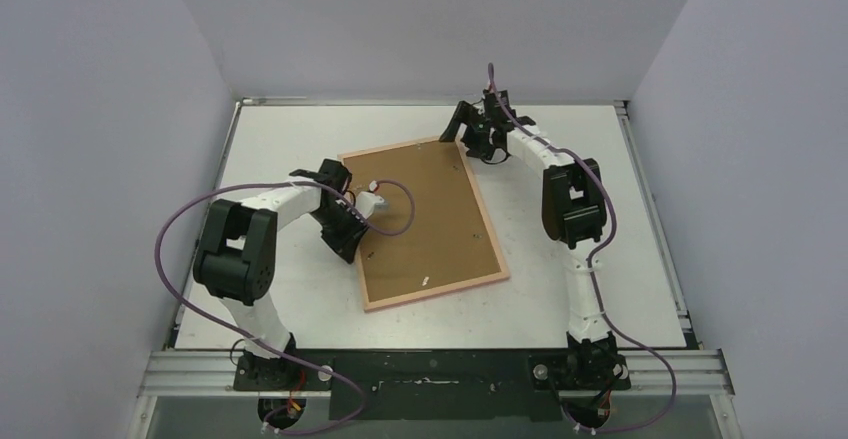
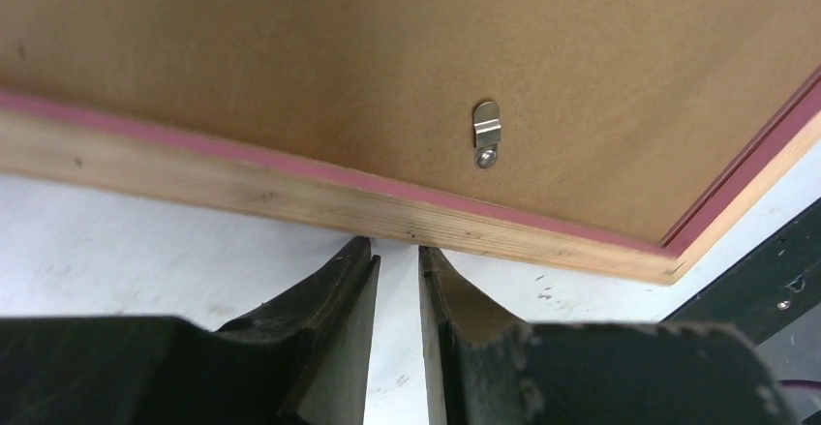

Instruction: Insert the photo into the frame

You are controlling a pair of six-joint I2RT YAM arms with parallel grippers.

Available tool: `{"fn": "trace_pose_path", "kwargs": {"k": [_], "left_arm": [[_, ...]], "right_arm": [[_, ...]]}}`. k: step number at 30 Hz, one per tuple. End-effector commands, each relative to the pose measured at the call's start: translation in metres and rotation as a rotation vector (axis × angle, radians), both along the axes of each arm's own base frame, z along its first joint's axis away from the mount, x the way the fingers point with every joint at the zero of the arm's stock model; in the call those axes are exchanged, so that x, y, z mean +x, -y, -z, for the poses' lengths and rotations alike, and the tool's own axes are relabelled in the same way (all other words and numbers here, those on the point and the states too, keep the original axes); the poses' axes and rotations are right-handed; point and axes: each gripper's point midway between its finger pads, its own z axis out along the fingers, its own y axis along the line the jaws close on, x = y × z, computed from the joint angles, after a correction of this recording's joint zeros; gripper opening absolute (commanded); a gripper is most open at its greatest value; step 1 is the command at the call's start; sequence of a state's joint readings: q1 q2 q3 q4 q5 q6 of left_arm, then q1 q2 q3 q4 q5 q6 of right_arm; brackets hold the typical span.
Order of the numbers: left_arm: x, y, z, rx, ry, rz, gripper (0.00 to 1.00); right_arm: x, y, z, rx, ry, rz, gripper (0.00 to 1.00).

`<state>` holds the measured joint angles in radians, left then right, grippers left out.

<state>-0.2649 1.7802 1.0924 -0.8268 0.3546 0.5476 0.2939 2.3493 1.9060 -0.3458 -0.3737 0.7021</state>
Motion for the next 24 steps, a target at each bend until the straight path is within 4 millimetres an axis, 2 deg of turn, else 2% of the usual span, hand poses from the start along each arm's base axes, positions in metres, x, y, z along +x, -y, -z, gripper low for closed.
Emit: {"fn": "trace_pose_path", "kwargs": {"k": [1,9,14,16,20,23,24], "left_arm": [[-0.002,0.043,-0.005,-0.069,0.037,0.082,0.22],[-0.021,0.105,-0.005,-0.080,0.018,0.233,0.22],[-0.031,0.138,-0.006,-0.100,0.010,0.291,0.23],[-0.034,0.148,-0.009,-0.113,0.001,0.295,0.24],[-0.037,0.154,-0.030,-0.147,-0.020,0.286,0.26],[-0.030,0.144,-0.065,-0.197,-0.011,0.245,0.29],[-0.025,0.139,-0.079,-0.224,-0.008,0.220,0.31]], "right_arm": [[0.003,-0.053,-0.030,0.093,0.041,-0.089,0.91],[0.003,-0.089,-0.028,0.158,0.040,-0.153,0.90],[-0.005,-0.115,-0.030,0.197,0.051,-0.225,0.90],[-0.005,-0.118,-0.034,0.191,0.064,-0.237,0.90],[0.007,-0.098,-0.055,0.155,0.115,-0.187,0.90],[0.021,-0.060,-0.084,0.106,0.176,-0.101,0.90],[0.022,-0.048,-0.104,0.089,0.211,-0.077,0.90]]}}
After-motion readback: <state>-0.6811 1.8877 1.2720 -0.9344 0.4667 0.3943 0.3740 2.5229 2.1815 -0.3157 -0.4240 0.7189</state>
